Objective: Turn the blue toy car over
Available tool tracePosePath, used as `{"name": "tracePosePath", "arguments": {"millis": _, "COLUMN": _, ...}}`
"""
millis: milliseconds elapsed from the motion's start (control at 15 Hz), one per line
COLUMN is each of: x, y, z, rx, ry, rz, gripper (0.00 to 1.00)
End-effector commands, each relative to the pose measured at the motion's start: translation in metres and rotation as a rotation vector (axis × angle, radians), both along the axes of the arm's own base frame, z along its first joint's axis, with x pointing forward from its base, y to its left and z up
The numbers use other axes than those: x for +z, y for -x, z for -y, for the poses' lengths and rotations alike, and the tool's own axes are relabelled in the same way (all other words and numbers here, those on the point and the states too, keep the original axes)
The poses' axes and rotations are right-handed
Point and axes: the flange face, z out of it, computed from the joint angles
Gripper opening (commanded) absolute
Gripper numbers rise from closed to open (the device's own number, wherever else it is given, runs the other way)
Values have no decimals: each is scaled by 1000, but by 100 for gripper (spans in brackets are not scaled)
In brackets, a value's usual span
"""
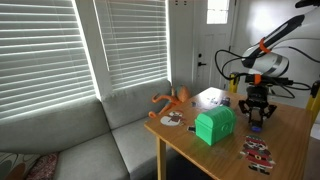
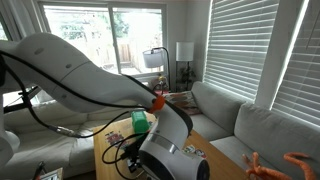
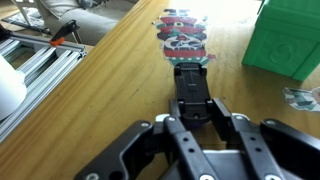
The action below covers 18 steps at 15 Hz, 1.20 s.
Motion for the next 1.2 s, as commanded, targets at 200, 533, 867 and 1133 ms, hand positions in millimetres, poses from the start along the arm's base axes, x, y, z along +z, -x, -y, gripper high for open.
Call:
{"name": "tracePosePath", "arguments": {"millis": 200, "x": 35, "y": 8, "z": -2, "rx": -24, "ry": 55, "rz": 4, "gripper": 11}}
{"name": "tracePosePath", "arguments": {"millis": 533, "x": 84, "y": 15, "z": 8, "rx": 9, "ry": 266, "rz": 19, "gripper": 11}}
{"name": "tracePosePath", "arguments": {"millis": 867, "x": 124, "y": 19, "z": 2, "rx": 89, "ry": 532, "rz": 19, "gripper": 11}}
{"name": "tracePosePath", "arguments": {"millis": 1133, "x": 122, "y": 17, "z": -14, "rx": 151, "ry": 742, "rz": 53, "gripper": 11}}
